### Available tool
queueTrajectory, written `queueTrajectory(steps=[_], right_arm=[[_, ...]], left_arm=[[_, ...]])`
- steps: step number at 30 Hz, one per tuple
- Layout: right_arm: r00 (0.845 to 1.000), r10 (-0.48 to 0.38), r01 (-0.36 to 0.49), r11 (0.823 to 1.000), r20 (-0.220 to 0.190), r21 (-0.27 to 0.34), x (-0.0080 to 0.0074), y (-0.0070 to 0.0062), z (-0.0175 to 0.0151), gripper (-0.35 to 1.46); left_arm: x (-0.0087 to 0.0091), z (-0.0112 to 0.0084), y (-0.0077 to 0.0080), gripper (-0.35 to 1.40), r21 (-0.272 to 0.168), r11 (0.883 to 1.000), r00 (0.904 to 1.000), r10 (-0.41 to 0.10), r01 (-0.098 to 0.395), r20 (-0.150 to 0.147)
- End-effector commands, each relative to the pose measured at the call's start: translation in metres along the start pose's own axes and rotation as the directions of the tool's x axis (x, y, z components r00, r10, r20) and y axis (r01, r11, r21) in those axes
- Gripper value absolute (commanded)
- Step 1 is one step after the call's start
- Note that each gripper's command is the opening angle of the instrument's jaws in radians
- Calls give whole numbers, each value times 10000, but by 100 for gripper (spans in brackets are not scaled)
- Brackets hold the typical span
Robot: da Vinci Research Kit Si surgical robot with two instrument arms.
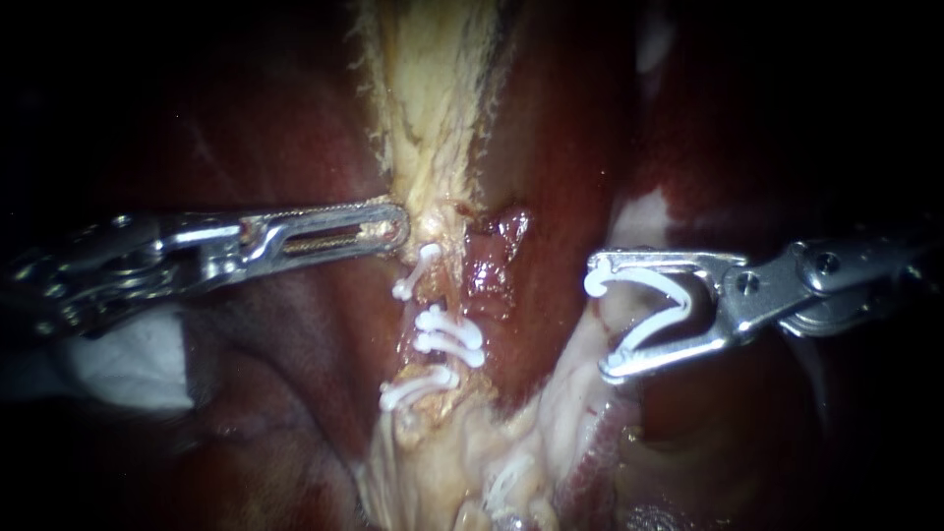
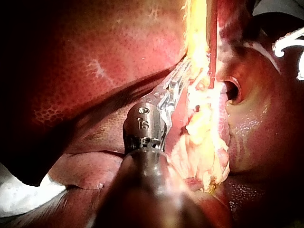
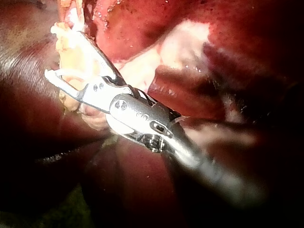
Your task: Clipping third clip right tube
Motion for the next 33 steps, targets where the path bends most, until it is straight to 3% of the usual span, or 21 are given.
queueTrajectory(steps=[1, 10, 15, 20, 23, 25, 33], right_arm=[[10000, -1, 1, 10000, 0, 0, 0, 0, 0, 60], [10000, -14, 14, 10000, 2, 0, -1, -1, 2, 60], [10000, 16, -16, 10000, 9, -23, -5, -1, 7, 59], [9976, 686, -685, 9975, -56, 150, -12, 1, 17, 58], [9964, 814, -819, 9965, 241, 194, -19, 2, 28, 56], [9949, 901, -909, 9957, 456, 153, -25, 6, 37, 56], [9900, 1313, -1316, 9913, 517, 26, -44, 30, 74, 56]], left_arm=[[0, 0, 0, -35, 3, 10000, 10000, 3, -3, -1], [-4, -8, -2, -35, 59, 10000, 10000, -15, 15, -7], [-12, -24, -5, -35, 233, 9997, 10000, -65, 64, 45], [-25, -48, -16, -35, 319, 9994, 9994, -170, 161, 295], [-31, -60, -22, -35, 373, 9991, 9989, -229, 214, 413], [-35, -69, -27, -35, 405, 9989, 9985, -266, 246, 484], [-41, -87, -28, -35, 429, 9986, 9974, -323, 295, 643]])
